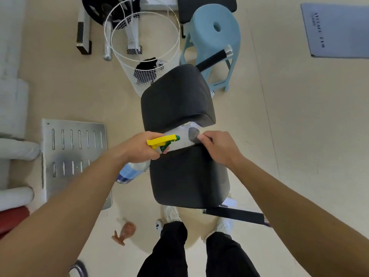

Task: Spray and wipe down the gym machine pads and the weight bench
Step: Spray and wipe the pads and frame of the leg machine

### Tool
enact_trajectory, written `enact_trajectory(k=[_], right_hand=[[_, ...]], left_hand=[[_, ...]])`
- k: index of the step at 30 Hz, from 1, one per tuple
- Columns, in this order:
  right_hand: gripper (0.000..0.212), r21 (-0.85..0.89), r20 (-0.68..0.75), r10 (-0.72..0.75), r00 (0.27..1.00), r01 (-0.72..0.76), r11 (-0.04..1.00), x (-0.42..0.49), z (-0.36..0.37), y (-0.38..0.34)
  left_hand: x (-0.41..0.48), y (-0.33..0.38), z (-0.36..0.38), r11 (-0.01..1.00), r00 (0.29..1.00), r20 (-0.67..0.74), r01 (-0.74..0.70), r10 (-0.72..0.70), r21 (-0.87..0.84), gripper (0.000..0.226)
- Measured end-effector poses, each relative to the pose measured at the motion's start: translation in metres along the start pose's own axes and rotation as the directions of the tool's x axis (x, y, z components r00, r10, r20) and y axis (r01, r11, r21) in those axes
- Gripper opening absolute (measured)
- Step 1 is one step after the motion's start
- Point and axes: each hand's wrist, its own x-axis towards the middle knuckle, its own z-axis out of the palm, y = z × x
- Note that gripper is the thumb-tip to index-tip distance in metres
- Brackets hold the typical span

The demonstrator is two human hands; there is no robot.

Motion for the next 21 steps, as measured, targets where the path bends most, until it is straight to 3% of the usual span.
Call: enact_trajectory(k=[5,9,14,18,21], right_hand=[[0.037,-0.271,0.170,-0.192,0.967,0.233,0.934,-0.002,0.020,-0.058],[0.030,-0.304,0.338,-0.140,0.930,0.249,0.920,0.024,0.048,-0.097],[0.020,-0.370,0.273,-0.172,0.946,0.269,0.889,0.050,0.066,-0.123],[0.036,-0.293,0.287,-0.046,0.957,0.133,0.947,0.055,0.089,-0.118],[0.033,-0.396,0.304,-0.120,0.945,0.241,0.886,0.052,0.106,-0.118]], left_hand=[[-0.025,-0.038,0.003,0.994,0.996,-0.051,0.075,-0.079,-0.074,0.032],[-0.041,-0.074,0.015,0.975,0.978,-0.122,0.148,-0.169,-0.167,0.043],[-0.066,-0.120,0.038,0.942,0.971,-0.115,0.167,-0.208,-0.292,0.042],[-0.086,-0.148,0.066,0.914,0.968,-0.100,0.178,-0.229,-0.365,0.047],[-0.099,-0.157,0.095,0.884,0.957,-0.117,0.194,-0.266,-0.425,0.050]])
